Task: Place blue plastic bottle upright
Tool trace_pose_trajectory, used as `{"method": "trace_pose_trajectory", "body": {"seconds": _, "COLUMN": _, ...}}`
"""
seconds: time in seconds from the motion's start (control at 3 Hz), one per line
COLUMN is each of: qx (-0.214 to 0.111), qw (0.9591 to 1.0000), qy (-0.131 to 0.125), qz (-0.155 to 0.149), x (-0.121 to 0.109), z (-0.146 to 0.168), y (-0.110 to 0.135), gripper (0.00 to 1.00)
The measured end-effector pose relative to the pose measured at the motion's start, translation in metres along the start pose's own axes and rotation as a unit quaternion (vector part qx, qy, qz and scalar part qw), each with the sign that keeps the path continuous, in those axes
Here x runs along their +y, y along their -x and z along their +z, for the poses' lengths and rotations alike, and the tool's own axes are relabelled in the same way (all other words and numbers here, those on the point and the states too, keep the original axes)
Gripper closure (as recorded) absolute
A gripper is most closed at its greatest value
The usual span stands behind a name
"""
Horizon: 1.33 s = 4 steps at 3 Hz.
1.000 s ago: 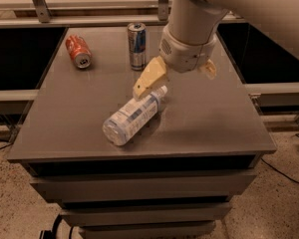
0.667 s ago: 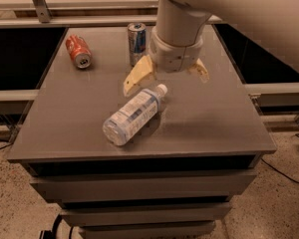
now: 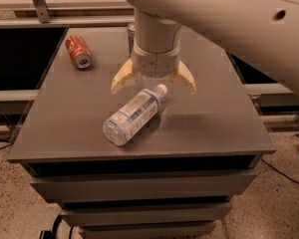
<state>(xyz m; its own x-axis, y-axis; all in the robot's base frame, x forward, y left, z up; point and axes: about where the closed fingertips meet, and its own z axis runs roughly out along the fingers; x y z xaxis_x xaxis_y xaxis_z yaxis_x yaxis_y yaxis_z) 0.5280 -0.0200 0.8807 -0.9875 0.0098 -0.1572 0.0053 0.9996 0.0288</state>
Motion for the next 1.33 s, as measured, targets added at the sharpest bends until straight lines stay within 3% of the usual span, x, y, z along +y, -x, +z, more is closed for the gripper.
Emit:
{"method": "trace_pose_trajectory", "body": {"seconds": 0.33, "qx": 0.014, "qw": 0.9961, "qy": 0.012, "qz": 0.087, "x": 0.012, "z": 0.014, "y": -0.004, "gripper": 0.00}}
{"method": "trace_pose_trajectory", "body": {"seconds": 0.67, "qx": 0.021, "qw": 0.9858, "qy": 0.025, "qz": 0.164, "x": 0.020, "z": 0.028, "y": -0.009, "gripper": 0.00}}
{"method": "trace_pose_trajectory", "body": {"seconds": 1.0, "qx": 0.029, "qw": 0.9763, "qy": 0.030, "qz": 0.213, "x": 0.026, "z": 0.044, "y": -0.014, "gripper": 0.00}}
{"method": "trace_pose_trajectory", "body": {"seconds": 1.33, "qx": 0.041, "qw": 0.9763, "qy": 0.022, "qz": 0.212, "x": 0.031, "z": 0.055, "y": -0.017, "gripper": 0.18}}
